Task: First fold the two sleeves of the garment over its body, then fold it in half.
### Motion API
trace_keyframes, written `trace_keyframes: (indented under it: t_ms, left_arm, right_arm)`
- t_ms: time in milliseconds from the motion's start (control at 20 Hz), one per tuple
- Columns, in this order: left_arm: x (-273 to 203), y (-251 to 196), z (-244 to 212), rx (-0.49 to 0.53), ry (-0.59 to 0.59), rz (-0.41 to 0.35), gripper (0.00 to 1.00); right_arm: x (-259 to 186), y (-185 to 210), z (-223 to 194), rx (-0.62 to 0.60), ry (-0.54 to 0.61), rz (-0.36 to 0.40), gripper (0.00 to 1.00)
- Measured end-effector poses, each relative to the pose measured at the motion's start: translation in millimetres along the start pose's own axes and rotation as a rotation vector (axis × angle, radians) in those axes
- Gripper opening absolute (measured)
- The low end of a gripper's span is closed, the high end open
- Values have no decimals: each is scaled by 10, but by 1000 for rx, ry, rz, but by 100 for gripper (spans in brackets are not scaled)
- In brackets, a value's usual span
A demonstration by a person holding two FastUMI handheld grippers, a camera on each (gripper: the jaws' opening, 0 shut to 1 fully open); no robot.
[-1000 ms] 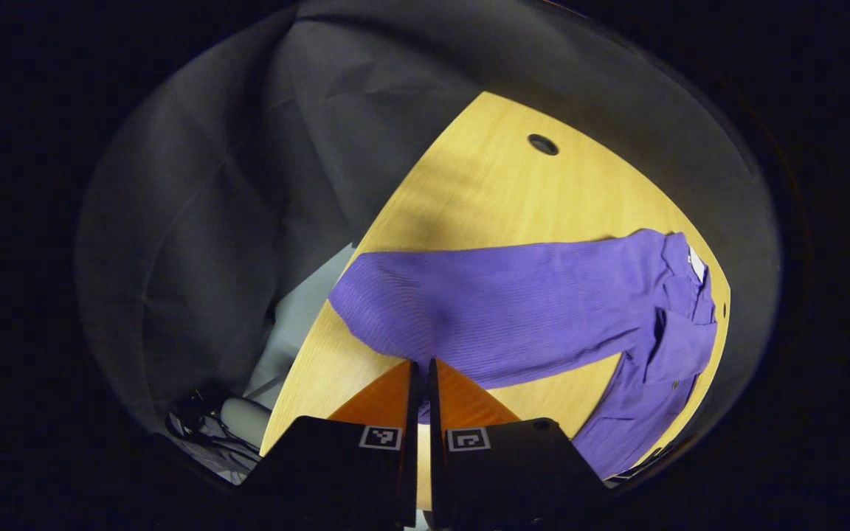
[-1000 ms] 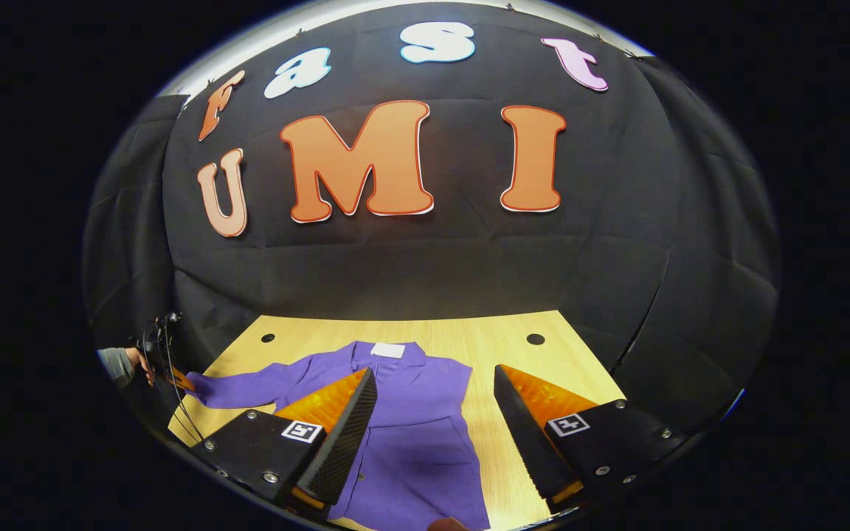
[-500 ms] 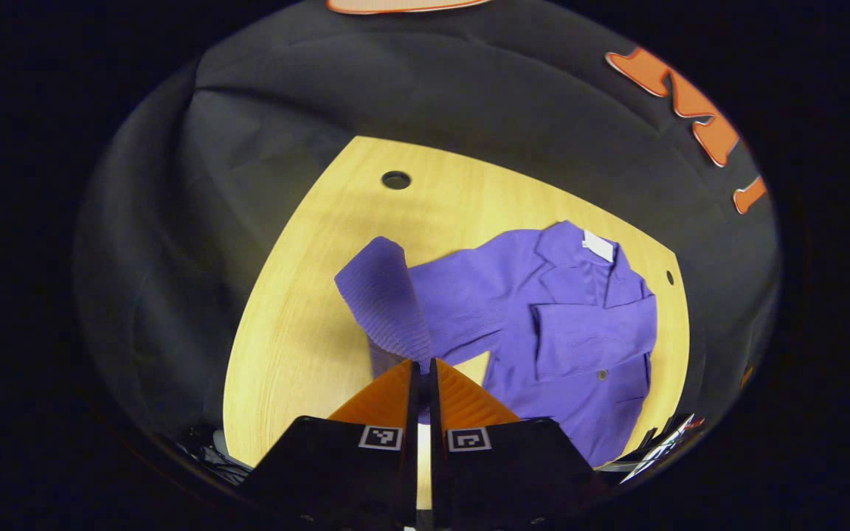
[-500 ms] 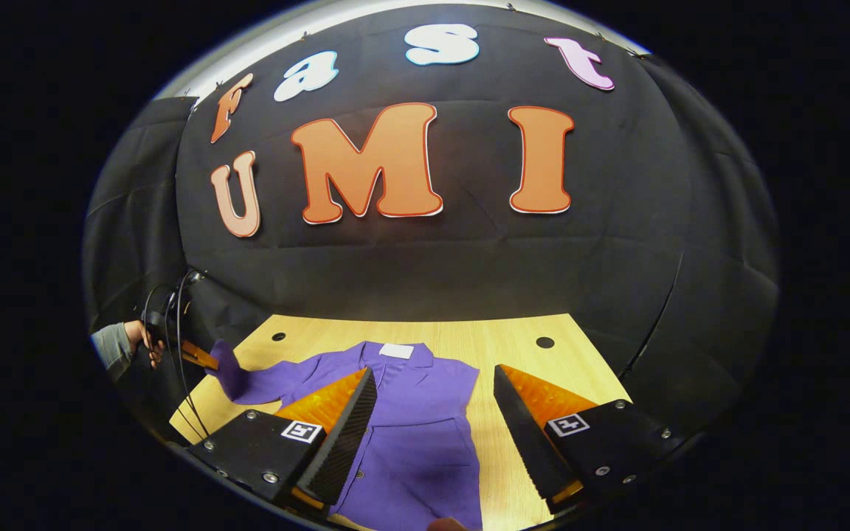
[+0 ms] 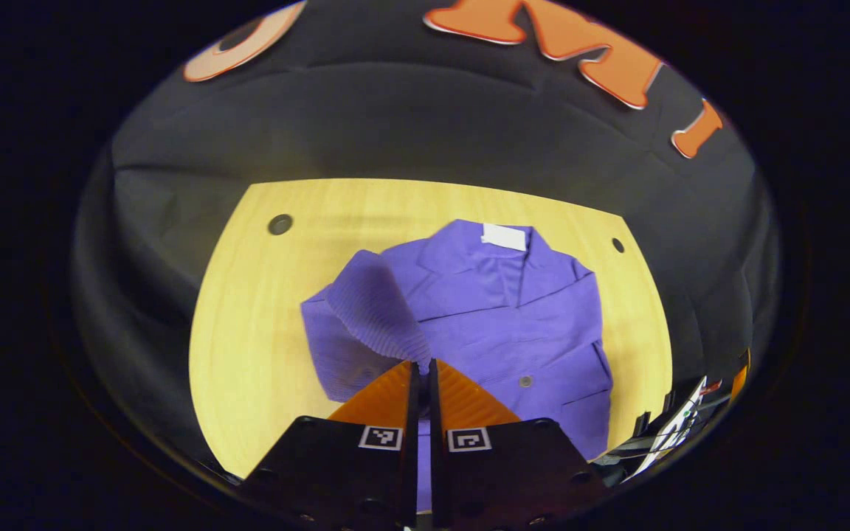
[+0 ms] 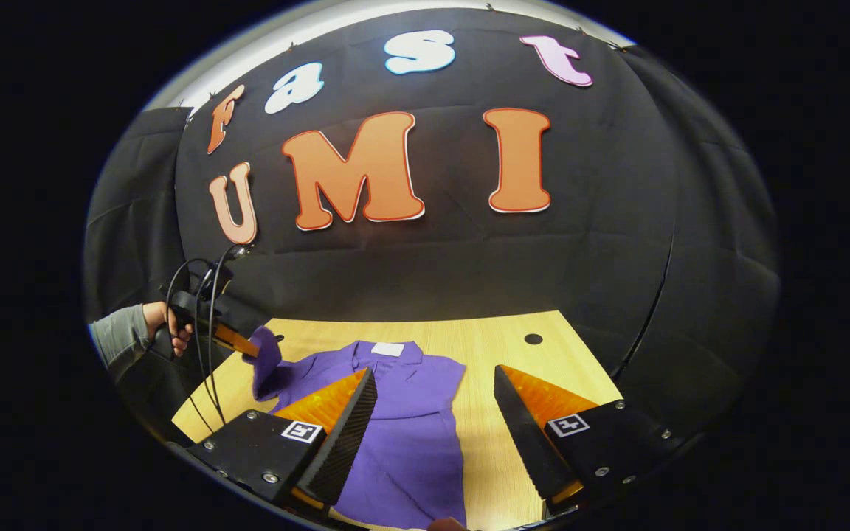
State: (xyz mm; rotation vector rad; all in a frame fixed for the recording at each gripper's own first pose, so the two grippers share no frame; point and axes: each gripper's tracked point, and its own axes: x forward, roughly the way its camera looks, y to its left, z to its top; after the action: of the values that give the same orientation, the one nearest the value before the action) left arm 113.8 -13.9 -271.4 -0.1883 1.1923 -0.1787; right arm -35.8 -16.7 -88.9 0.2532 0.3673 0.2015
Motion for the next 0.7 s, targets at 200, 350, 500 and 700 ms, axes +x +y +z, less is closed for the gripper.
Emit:
trace_keyframes:
  t_ms: [200, 350, 500, 700]
  left_arm:
    - [166, -693, 112, 92, 7, -41, 8]
    - [401, -1164, 140, 135, 35, -24, 8]
    - [630, -1666, 150, 184, 60, -47, 8]
    - [894, -2170, 104, 209, 101, -57, 8]
  right_arm:
    - [-85, -262, -53, 31, 3, -19, 95]
    - [-128, -448, -94, 32, 6, -38, 95]
    - [-166, -621, -139, 63, 10, -56, 95]
    - [-191, -769, -195, 97, 13, -74, 95]
